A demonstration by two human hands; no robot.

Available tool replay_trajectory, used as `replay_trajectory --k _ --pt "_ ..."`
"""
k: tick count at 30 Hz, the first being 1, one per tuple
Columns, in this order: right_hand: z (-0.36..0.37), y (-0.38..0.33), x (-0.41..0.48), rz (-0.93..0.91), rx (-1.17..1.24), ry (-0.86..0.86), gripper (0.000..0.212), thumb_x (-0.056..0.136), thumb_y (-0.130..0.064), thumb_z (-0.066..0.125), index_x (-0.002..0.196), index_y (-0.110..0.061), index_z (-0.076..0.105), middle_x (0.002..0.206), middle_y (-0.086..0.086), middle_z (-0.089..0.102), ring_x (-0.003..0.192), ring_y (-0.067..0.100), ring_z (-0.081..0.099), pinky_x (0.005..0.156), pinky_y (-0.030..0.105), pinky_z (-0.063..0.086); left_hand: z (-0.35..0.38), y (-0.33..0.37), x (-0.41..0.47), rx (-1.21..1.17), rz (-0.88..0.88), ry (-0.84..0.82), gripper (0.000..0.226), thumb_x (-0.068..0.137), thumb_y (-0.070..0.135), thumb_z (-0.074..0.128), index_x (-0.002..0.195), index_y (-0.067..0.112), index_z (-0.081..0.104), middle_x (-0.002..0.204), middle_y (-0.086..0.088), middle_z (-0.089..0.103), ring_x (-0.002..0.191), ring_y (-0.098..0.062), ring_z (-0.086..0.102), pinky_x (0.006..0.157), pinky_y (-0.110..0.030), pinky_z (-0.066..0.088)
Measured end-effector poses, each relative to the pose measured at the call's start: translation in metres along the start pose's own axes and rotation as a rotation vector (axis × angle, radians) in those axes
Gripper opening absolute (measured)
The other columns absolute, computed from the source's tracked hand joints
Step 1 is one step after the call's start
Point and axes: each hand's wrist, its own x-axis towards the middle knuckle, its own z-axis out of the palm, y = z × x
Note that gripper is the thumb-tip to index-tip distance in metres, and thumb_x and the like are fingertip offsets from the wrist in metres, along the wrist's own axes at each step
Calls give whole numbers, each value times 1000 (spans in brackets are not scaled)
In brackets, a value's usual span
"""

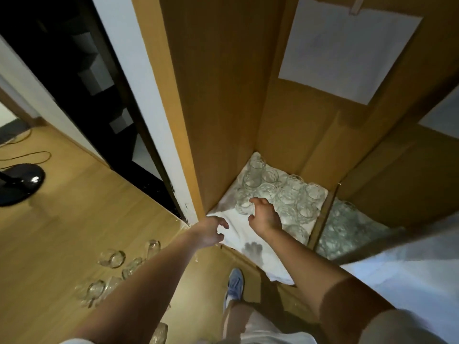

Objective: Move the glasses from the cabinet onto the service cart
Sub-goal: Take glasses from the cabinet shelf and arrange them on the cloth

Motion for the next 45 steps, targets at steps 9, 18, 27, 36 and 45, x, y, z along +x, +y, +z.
replay_trajectory --k 9,18,27,36,45 --pt "-23 -4 95 142 89 -3 46 89 -14 55 133 -26 46 131 5 50 117 27 51 90 33 46 -82 -3 104 23 22 38 37 83 10 56 118 18 62 123 -4 60 114 -23 55 86 -21 39" --pt "-17 57 125 321 194 57 49 88 -14 58 135 -20 46 132 8 52 122 27 50 97 34 45 -76 6 186 180 189 -85 39 86 20 57 125 22 56 129 -3 57 120 -20 52 94 -21 36" --pt "69 93 140 382 363 -20 49 87 -13 63 134 -12 50 136 12 51 123 26 49 85 5 35 -10 -11 268 265 268 -173 45 87 24 59 132 21 50 135 -1 54 125 -21 49 100 -28 40" --pt "177 118 149 488 311 -66 52 90 -37 60 138 -25 45 143 -3 45 131 17 42 102 31 39 74 -51 326 285 275 -103 58 89 30 61 141 23 38 144 -2 44 132 -22 41 100 -35 43" --pt "221 134 183 504 245 -104 32 91 -20 56 122 -22 62 122 3 63 118 21 53 94 32 44 109 -68 367 276 269 -104 34 91 30 56 125 25 54 125 3 61 118 -21 54 94 -35 46"
